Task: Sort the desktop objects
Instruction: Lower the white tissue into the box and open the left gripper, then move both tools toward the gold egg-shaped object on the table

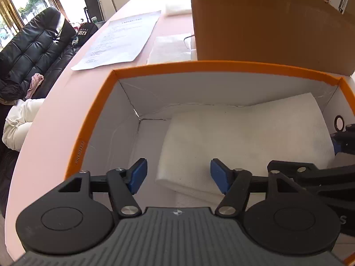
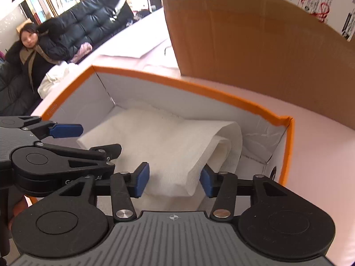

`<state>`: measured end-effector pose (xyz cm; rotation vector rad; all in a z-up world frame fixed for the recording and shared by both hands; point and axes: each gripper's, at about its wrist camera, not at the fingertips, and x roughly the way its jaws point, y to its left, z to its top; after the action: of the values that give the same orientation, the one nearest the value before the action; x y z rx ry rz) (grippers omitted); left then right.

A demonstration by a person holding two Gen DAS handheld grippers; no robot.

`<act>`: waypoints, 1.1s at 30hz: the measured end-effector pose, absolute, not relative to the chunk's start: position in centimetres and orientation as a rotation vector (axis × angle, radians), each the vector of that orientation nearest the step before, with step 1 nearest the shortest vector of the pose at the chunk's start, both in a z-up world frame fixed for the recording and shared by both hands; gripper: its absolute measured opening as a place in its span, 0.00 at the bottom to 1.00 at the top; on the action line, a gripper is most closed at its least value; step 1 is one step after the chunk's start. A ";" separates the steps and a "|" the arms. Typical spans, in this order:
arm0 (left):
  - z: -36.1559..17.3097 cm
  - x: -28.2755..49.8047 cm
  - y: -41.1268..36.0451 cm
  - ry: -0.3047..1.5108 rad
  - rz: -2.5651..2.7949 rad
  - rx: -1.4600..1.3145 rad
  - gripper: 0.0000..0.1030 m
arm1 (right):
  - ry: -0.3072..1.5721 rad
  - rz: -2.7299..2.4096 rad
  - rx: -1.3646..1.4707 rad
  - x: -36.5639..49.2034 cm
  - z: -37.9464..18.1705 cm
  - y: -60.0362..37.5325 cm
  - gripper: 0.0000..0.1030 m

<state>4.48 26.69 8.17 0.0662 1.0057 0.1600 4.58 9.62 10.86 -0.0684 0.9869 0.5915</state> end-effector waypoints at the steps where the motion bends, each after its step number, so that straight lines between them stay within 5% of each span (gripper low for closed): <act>1: 8.7 4.1 27.1 0.984 0.165 0.043 0.71 | 0.952 0.593 -0.056 4.3 11.5 9.2 0.56; 3: 9.9 3.4 27.6 0.931 0.177 0.018 0.73 | 0.880 0.577 -0.044 3.6 12.7 8.6 0.68; 5: 11.1 2.7 27.5 0.869 0.187 0.028 0.73 | 0.790 0.576 -0.049 2.9 13.8 8.3 0.67; 6: 11.3 2.6 27.4 0.859 0.174 0.034 0.72 | 0.791 0.585 -0.061 2.9 13.9 8.4 0.56; 7: 11.3 2.6 27.1 0.860 0.152 0.041 0.62 | 0.797 0.593 -0.075 2.8 13.9 8.6 0.32; 8: 11.3 2.6 26.9 0.862 0.129 0.048 0.53 | 0.827 0.592 -0.096 3.0 13.5 8.8 0.17; 9: 10.9 2.8 26.6 0.887 0.115 0.052 0.34 | 0.861 0.590 -0.117 3.2 13.0 9.2 0.04; 12: 9.2 4.1 26.0 1.000 0.093 0.066 0.13 | 0.956 0.553 -0.183 4.2 11.2 10.0 0.04; 17: 7.1 5.7 25.4 1.124 0.098 0.115 0.14 | 1.157 0.548 -0.231 5.8 8.3 11.0 0.04; 22: 6.3 6.1 25.4 1.149 0.109 0.128 0.14 | 1.167 0.544 -0.221 5.9 8.5 11.1 0.07; 24: 6.5 5.9 25.3 1.138 0.113 0.124 0.17 | 1.137 0.535 -0.217 5.6 8.8 10.8 0.16; 25: 6.7 5.7 25.3 1.130 0.122 0.122 0.25 | 1.103 0.536 -0.211 5.3 9.2 10.8 0.33; 26: 6.9 5.6 25.3 1.121 0.133 0.117 0.33 | 1.066 0.547 -0.207 4.8 9.7 10.6 0.39; 28: 7.5 5.3 25.7 1.087 0.175 0.111 0.67 | 0.957 0.534 -0.207 3.6 10.6 10.2 0.41; 29: 7.9 5.1 25.7 1.067 0.189 0.115 0.74 | 0.917 0.532 -0.194 3.0 11.1 9.6 0.42; 30: 8.4 4.7 25.7 1.044 0.192 0.119 0.82 | 0.879 0.532 -0.179 2.4 11.6 9.0 0.50; 33: 10.2 3.5 25.8 0.983 0.185 0.096 0.82 | 0.760 0.527 -0.128 0.7 13.2 7.1 0.93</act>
<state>3.46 25.83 10.24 0.0962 0.9832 0.1853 0.71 7.14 13.23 -0.1280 0.7602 0.5273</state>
